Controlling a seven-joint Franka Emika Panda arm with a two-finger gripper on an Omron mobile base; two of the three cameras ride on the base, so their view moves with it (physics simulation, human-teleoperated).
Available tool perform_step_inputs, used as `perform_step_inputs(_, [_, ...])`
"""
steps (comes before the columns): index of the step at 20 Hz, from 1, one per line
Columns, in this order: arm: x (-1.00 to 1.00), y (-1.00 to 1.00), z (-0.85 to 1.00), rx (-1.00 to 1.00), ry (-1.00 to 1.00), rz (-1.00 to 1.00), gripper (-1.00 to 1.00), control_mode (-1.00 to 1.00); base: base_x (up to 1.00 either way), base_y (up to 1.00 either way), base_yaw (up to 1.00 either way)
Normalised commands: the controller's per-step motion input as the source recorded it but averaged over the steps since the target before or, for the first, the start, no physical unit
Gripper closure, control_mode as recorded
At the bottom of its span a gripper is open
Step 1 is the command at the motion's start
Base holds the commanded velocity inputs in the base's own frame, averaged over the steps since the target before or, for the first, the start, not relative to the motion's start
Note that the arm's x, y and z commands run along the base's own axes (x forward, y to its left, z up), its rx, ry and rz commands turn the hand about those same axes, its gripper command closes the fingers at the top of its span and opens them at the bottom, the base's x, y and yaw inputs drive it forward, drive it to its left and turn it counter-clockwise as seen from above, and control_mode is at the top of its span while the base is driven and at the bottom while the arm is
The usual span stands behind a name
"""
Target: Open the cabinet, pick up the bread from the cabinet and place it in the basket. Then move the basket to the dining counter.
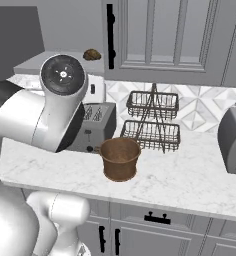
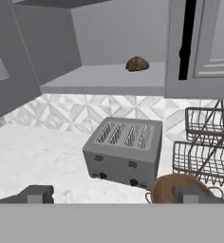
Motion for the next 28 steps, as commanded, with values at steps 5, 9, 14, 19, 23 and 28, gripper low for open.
perform_step_inputs(5, [0.47, -0.12, 0.73, -0.18, 0.06, -0.11, -1.0, -1.0, 0.0, 0.0, 0.0])
perform_step_inputs(9, [0.65, 0.0, 0.86, 0.0, 0.13, -0.12, -1.0, -1.0, 0.0, 0.0, 0.0])
perform_step_inputs(14, [0.51, -0.08, 0.21, 0.0, 0.03, -0.07, -1.0, -1.0, 0.0, 0.0, 0.0])
perform_step_inputs(19, [0.23, 0.0, -0.25, 0.0, -0.19, -0.06, -1.0, -1.0, 0.0, 0.0, 0.0])
perform_step_inputs(23, [0.33, 0.0, -0.18, 0.02, -0.19, -0.06, -1.0, -1.0, 0.0, 0.0, 0.0])
perform_step_inputs(28, [0.69, 0.0, -0.03, 0.06, -0.07, -0.09, -1.0, -1.0, 0.0, 0.0, 0.0])
